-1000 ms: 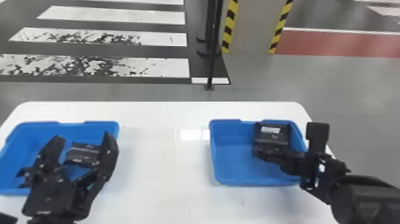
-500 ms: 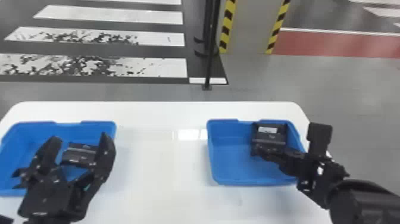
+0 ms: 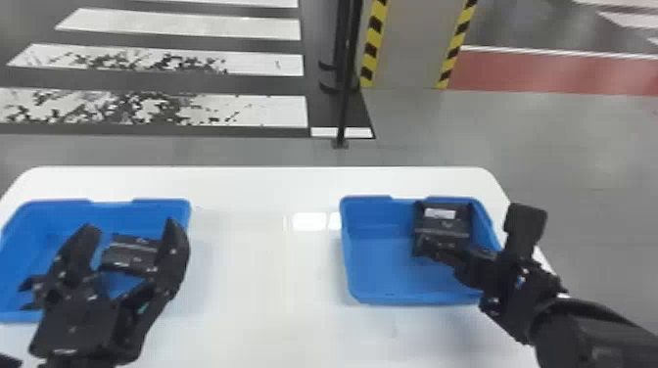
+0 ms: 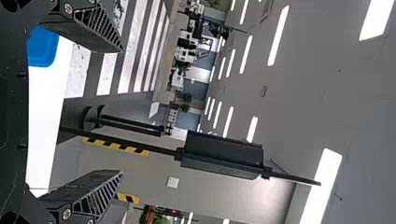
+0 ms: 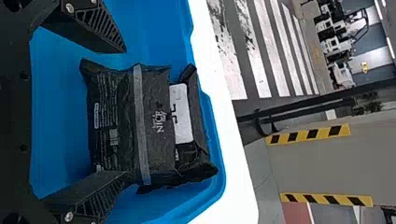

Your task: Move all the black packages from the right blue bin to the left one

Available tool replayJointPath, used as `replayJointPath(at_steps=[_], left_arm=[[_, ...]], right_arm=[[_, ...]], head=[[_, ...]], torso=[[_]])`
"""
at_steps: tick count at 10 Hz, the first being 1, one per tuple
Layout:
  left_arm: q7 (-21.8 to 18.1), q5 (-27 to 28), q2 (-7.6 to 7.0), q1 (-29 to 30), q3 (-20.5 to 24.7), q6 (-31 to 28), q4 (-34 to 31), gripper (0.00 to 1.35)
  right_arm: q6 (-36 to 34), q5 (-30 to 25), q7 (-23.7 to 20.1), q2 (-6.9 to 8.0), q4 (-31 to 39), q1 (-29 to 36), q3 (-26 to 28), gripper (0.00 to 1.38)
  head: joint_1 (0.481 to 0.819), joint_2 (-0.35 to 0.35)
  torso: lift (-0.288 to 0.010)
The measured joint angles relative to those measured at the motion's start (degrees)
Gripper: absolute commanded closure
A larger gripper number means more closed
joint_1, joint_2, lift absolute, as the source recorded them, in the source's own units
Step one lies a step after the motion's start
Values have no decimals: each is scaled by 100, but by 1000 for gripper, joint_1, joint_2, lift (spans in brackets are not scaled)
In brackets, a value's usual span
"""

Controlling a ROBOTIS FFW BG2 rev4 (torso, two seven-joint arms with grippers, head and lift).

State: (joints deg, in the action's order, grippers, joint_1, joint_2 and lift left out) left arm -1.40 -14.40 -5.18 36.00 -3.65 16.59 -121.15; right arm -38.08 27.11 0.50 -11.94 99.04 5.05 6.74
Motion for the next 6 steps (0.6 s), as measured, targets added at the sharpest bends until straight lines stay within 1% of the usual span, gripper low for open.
replayJointPath(at_steps=[4,6], left_arm=[[0,0,7,26,21,22,13,113],[0,0,9,31,28,42,14,113]], right_arm=[[240,483,398,63,-149,-22,0,99],[344,492,507,62,-230,-117,-2,99]], head=[[695,-104],[695,-108]], torso=[[-132],[-132]])
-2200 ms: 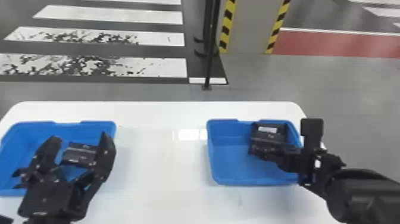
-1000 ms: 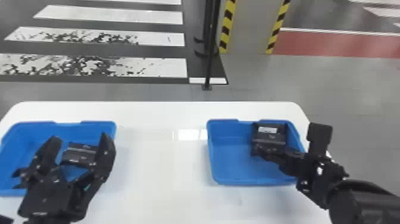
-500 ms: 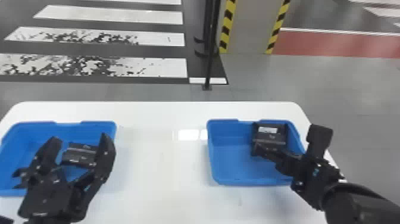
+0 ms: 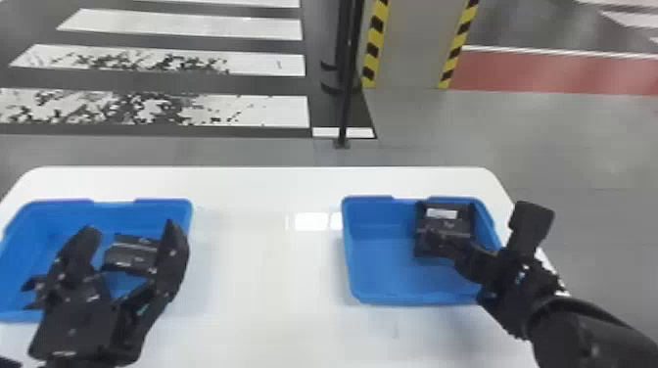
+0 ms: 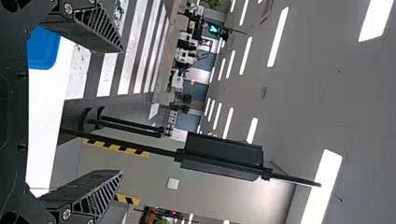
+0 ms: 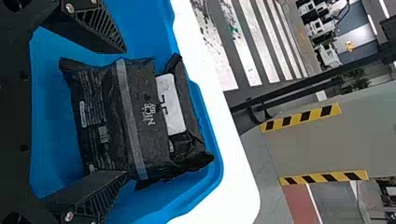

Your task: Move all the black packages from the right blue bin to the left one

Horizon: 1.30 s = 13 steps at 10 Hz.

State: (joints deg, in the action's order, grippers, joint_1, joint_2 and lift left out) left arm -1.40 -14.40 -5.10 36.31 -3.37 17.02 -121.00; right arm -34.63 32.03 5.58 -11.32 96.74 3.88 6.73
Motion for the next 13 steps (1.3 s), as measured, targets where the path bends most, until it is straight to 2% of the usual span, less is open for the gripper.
replayJointPath(at_steps=[4,6,7,8,9,13], left_arm=[[-1,-8,9,16,22,37,0,113],[-14,-12,14,13,29,35,0,113],[-19,-23,17,11,29,30,0,113],[-28,-33,18,11,38,29,2,113],[-35,-40,23,11,53,32,10,113],[-52,-67,31,11,74,41,28,113]], right_arm=[[49,106,137,-18,-157,-69,4,139],[-74,120,135,-38,-184,-158,1,363],[-122,121,111,-53,-216,-217,-9,614],[-179,97,33,-72,-255,-283,-30,972],[-251,26,-2,-90,-260,-325,-74,1087],[-394,-25,66,-89,-119,-269,-147,1179]], head=[[695,-114],[695,-113],[695,-112],[695,-108],[695,-102],[695,-91]], torso=[[-132],[-132],[-132],[-132],[-132],[-132]])
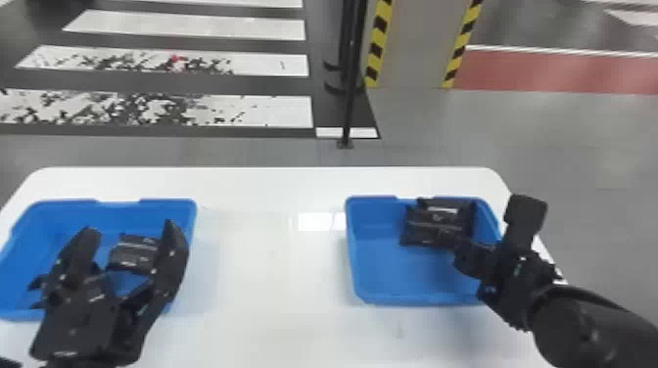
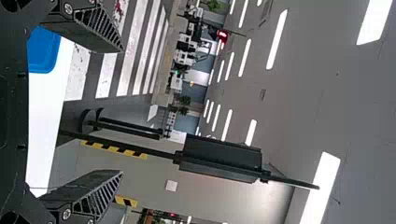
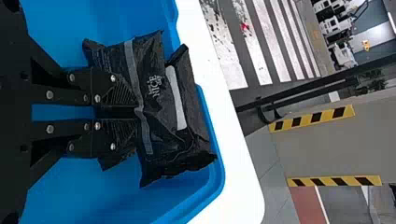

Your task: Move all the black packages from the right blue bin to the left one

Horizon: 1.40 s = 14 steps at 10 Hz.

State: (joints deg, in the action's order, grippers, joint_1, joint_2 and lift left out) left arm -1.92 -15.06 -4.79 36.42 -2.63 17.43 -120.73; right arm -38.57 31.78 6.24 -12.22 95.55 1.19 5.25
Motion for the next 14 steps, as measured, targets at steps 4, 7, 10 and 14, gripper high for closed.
replayJointPath(at_steps=[4,7,10,14], left_arm=[[-9,-3,3,-1,-1,29,19,114],[-10,-1,-4,-14,-13,68,40,114],[-10,9,-22,-34,-57,78,61,114],[-10,10,-31,-56,-62,94,91,114]], right_arm=[[87,297,-2,39,644,566,-41,1179],[-74,680,65,69,1656,1229,-90,1173],[-532,796,74,6,1848,1164,-33,328],[-2014,-242,-245,-132,2193,508,-87,153]], head=[[695,-71],[695,-21],[695,-15],[695,-26]], torso=[[-132],[-132],[-132],[-132]])
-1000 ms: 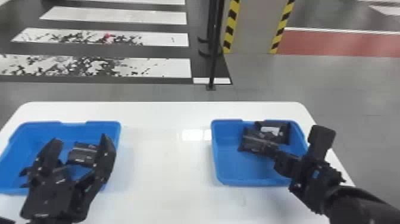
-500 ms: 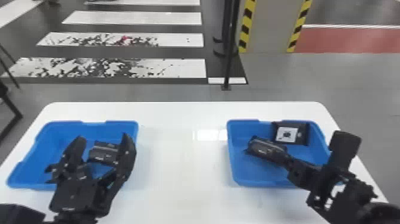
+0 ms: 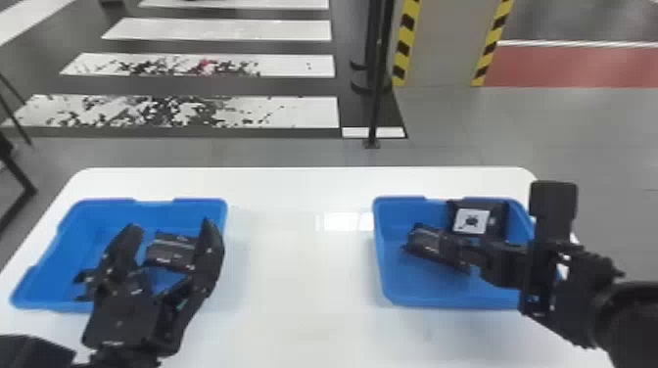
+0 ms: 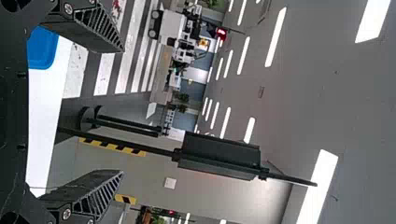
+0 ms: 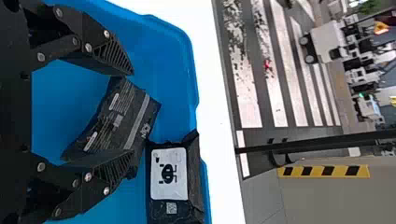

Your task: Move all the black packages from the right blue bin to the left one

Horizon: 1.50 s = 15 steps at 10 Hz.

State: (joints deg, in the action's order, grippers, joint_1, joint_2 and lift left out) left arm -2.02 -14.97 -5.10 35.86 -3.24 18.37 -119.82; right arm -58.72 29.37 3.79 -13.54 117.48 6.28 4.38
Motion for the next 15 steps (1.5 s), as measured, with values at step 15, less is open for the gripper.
replayJointPath(at_steps=[15], left_arm=[[0,-16,19,-39,4,6,60,114]], right_arm=[[-470,-652,-998,-236,-2857,-2024,-788,614]], head=[[695,-32]], torso=[[-132]])
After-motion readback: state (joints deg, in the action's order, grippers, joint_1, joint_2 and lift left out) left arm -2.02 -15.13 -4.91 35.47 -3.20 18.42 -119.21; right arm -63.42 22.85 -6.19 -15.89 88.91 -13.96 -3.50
